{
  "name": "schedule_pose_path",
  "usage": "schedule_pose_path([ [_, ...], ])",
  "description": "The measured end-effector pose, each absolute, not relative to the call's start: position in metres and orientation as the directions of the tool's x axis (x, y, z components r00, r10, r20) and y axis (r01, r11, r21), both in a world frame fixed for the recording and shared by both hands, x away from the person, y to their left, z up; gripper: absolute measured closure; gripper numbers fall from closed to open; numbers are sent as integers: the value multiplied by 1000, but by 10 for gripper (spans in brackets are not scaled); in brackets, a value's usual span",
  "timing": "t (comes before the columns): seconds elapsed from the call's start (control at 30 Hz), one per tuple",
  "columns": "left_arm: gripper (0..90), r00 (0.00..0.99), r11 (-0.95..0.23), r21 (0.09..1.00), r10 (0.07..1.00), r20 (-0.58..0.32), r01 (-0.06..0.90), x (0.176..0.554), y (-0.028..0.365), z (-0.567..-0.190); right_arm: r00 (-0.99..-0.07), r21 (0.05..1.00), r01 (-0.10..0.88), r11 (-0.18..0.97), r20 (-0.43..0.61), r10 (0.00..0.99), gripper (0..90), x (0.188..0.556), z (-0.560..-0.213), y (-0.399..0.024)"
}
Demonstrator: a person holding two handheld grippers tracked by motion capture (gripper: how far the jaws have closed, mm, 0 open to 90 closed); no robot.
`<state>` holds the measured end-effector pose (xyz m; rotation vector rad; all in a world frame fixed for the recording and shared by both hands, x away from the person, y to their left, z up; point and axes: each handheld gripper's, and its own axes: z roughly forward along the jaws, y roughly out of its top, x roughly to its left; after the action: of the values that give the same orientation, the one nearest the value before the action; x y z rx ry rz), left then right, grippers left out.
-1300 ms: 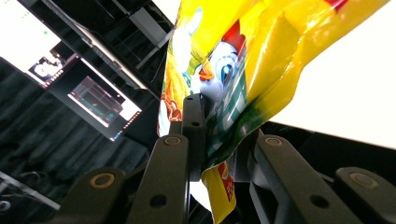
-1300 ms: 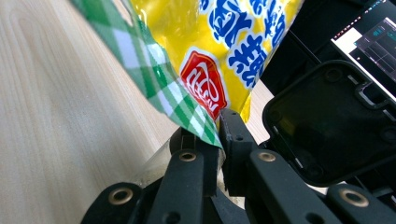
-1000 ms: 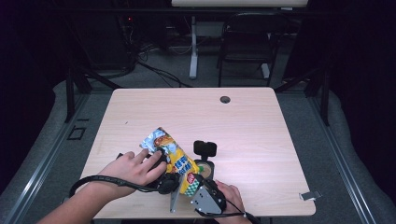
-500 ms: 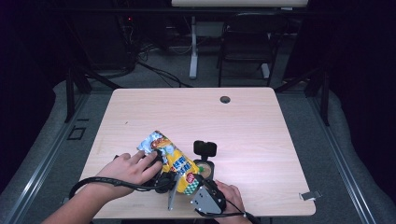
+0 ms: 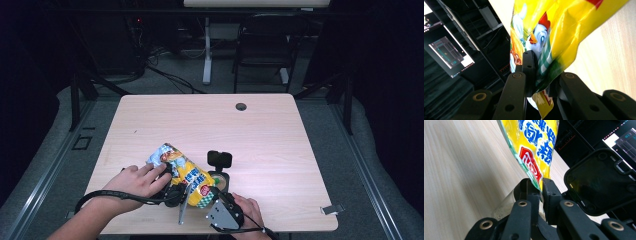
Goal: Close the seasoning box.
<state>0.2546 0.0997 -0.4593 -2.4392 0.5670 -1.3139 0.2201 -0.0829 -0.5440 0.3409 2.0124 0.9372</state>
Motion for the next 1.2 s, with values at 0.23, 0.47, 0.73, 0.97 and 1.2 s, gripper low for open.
schedule_pose_path([
  [0.23, 810, 507, -882, -432, -464, 726, -190, 256, 100, -460, -580, 716, -106, 690, -608, 542, 853, 220, -543, -84],
  [0.47, 810, 510, -887, -423, -454, 731, -185, 256, 102, -462, -575, 691, -116, 713, -632, 519, 883, 219, -541, -82],
  [0.73, 809, 519, -892, -415, -444, 731, -179, 257, 103, -463, -572, 680, -127, 722, -645, 507, 895, 219, -541, -80],
  [0.97, 808, 526, -903, -393, -422, 738, -172, 257, 106, -463, -559, 649, -144, 747, -677, 480, 900, 216, -538, -79],
  [1.2, 801, 553, -942, -297, -334, 764, -158, 258, 114, -469, -533, 592, -182, 785, -730, 427, 900, 213, -535, -76],
])
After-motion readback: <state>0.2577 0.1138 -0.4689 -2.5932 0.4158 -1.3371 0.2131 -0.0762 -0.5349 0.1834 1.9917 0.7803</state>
